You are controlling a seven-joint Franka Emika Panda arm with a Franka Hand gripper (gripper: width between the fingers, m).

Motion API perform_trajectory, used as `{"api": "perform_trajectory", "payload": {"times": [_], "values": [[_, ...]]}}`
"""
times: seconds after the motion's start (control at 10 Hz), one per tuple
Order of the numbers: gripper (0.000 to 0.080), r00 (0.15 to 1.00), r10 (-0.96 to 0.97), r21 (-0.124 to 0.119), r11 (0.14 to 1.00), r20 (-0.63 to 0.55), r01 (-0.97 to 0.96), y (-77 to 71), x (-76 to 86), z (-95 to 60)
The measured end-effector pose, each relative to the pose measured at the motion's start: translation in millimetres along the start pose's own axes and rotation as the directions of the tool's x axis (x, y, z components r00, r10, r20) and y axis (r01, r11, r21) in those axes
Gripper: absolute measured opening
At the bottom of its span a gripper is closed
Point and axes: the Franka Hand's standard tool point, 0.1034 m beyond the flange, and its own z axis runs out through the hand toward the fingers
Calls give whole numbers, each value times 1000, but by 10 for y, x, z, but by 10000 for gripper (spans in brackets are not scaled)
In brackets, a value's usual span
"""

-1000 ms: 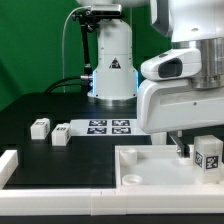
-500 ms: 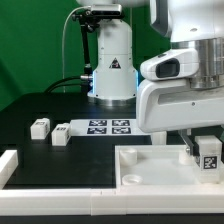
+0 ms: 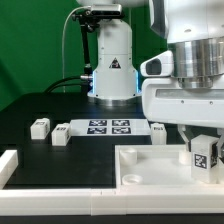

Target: Assemble one leg

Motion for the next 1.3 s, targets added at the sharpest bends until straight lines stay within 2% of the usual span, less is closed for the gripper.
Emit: {"api": "perform_trajectory", "payload": {"times": [0.3,0.6,0.7,0.8,0.9,1.1,1.3], "values": [[291,939,344,3,939,9,-344,-19,-43,10],[291,849,528,5,849,30,-528,-30,-62,11],[291,875,483,6,876,30,-483,-30,-62,11],[470,895,445,8,895,30,-446,-31,-61,10],[613,902,431,11,902,30,-432,-44,-57,2],[642,985,173,18,985,20,-174,-58,-49,-9],[648,988,-152,8,988,-2,152,-75,-60,-13]]}}
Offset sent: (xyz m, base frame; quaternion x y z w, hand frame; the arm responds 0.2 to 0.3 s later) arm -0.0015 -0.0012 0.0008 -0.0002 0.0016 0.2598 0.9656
